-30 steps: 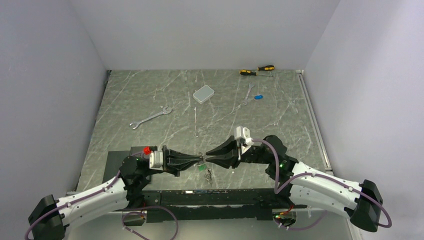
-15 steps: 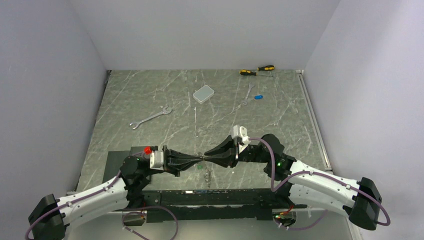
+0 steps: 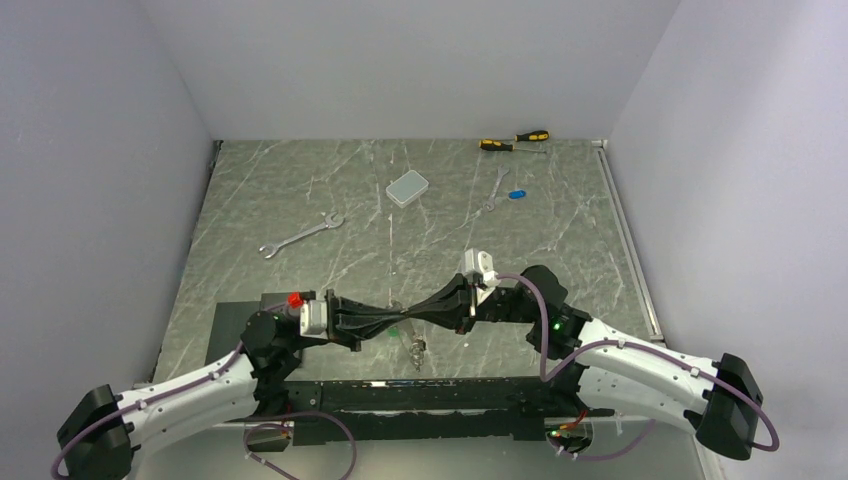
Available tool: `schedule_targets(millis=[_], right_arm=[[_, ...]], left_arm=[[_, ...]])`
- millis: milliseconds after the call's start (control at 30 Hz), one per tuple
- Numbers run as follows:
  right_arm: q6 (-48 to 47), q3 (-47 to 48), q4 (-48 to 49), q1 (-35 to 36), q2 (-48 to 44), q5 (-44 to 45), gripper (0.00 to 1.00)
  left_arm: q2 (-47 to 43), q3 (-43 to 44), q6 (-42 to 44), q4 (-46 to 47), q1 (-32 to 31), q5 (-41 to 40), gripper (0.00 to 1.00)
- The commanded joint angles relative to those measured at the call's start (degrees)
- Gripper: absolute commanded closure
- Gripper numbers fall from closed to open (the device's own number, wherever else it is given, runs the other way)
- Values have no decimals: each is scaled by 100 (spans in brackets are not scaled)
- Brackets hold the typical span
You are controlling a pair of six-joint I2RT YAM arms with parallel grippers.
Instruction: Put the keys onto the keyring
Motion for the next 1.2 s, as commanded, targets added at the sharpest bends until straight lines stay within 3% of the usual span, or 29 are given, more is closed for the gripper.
schedule_targets(millis=[0, 33, 133, 333, 367, 400, 600, 833, 1000, 1167], right_arm=[[-109, 218, 234, 49, 82, -197, 100], [-158, 216, 194, 53, 71, -197, 100], [-368, 234, -75, 49, -16, -171, 100], [-1218, 113, -512, 57, -359, 287, 100], [-1399, 103, -579, 62, -398, 394, 100], [-1572, 83, -623, 70, -428, 494, 100], [-2550, -395, 242, 316, -527, 1183, 100], [-4137, -549, 800, 1018, -160, 2398, 100], [-5470, -601, 1358, 1919, 321, 3600, 100], [-6874, -730, 2075, 2651, 1083, 4683, 100]], left_arm=[[121, 240, 53, 35, -33, 203, 96], [93, 298, 83, -171, -32, 226, 93], [-86, 421, 207, -855, -35, 203, 65], [-1091, 735, 427, -2587, -38, -310, 37], [-1318, 809, 424, -2886, -34, -424, 20], [-1520, 910, 433, -3222, -34, -530, 13], [-2315, 1856, 552, -5313, -37, -1091, 1], [-2068, 3154, 667, -7618, -37, -2421, 1], [-2011, 3086, 418, -8079, -32, -4157, 1], [-1903, 3322, 610, -8451, -24, -4233, 1]])
